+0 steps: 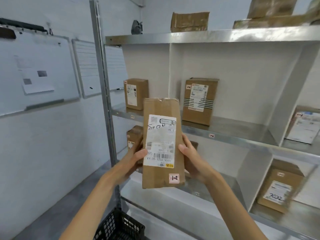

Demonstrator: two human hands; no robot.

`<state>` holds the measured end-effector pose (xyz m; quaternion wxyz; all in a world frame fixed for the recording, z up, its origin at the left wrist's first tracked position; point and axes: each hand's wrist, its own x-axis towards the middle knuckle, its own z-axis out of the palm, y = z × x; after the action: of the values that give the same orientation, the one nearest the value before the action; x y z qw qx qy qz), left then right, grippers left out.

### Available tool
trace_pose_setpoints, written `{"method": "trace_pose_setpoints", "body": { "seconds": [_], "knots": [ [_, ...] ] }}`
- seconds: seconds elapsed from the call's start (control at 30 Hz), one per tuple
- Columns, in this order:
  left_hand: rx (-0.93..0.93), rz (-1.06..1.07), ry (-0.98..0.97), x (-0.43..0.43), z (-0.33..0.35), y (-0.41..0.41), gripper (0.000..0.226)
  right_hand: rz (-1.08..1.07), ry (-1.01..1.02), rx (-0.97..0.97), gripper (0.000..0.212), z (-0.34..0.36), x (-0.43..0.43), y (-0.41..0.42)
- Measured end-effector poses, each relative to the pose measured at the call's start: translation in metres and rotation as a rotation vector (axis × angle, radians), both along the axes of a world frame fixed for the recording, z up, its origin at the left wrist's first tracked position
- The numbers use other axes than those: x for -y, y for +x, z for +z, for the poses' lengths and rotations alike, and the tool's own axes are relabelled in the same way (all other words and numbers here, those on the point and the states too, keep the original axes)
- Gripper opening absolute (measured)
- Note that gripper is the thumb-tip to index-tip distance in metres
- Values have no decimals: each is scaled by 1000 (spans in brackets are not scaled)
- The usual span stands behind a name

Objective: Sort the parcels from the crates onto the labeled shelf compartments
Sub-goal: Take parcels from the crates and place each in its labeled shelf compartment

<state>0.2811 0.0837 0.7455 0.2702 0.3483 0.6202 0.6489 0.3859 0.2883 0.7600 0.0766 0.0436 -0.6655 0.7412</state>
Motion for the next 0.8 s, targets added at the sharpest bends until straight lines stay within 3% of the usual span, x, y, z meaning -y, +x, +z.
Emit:
{"method": "trace_pose_setpoints", "body": {
  "seconds": [0.07,0.2,0.37,0.47,0.6,0.7,0.8],
  "knots": [
    [-88,-58,-48,-18,6,4,102,48,-67,71,89,-3,-15,10],
    [-189,-123,-122,-52,23,15,117,-2,-179,61,85,-4,-40,36],
    [-236,-99,-21,-83,31,34,122,-141,-144,0,92,4,-65,49],
    [-173,-24,51,-98,18,41,111,-291,-161,-44,86,5,-74,44],
    [-41,-27,35,-106,-16,37,114,-504,-302,-118,73,1,-84,39],
    [110,-81,55,-113,-25,35,115,-555,-355,-130,73,-6,-84,34],
    [264,-121,169,-120,-23,31,101,-564,-395,-157,70,-15,-78,29]
  ]
}}
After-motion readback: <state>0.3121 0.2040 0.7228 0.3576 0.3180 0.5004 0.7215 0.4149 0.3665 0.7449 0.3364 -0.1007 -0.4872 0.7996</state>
